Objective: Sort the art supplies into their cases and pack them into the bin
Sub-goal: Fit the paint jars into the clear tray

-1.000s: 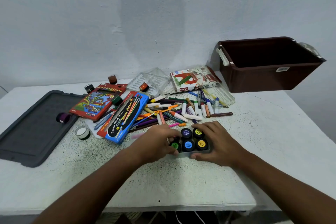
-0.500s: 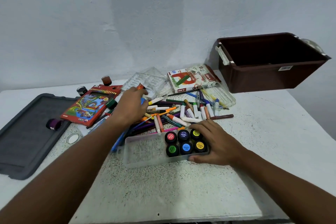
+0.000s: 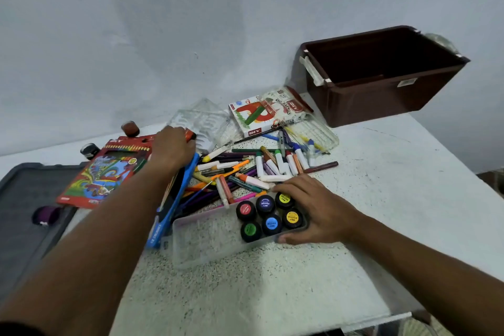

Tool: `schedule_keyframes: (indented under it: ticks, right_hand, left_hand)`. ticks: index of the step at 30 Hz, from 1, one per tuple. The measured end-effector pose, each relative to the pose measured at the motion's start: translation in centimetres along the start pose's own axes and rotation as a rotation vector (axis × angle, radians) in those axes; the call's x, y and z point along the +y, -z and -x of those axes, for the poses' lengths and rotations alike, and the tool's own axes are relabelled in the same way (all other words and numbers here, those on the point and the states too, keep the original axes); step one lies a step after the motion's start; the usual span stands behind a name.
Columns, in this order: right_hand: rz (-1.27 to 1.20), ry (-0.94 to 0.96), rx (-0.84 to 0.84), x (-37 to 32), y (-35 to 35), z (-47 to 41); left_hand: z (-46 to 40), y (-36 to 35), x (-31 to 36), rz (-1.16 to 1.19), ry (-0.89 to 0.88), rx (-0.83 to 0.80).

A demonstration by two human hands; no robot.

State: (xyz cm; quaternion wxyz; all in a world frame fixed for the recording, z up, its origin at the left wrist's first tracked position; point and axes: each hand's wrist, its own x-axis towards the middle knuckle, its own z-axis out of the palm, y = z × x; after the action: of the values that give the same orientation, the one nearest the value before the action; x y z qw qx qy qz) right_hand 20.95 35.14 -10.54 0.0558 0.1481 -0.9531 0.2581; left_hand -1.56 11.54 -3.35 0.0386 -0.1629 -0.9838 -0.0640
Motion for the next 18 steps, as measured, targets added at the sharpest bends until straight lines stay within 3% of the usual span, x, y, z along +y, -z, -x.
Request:
schedule_keyframes:
  ticks: [18]
  right_hand:
    - [0.007,-0.007,0.004,-0.1,0.0,0.0]
  left_hand:
    - [0.9,0.6,1.2,0.341,-0.064,0.091]
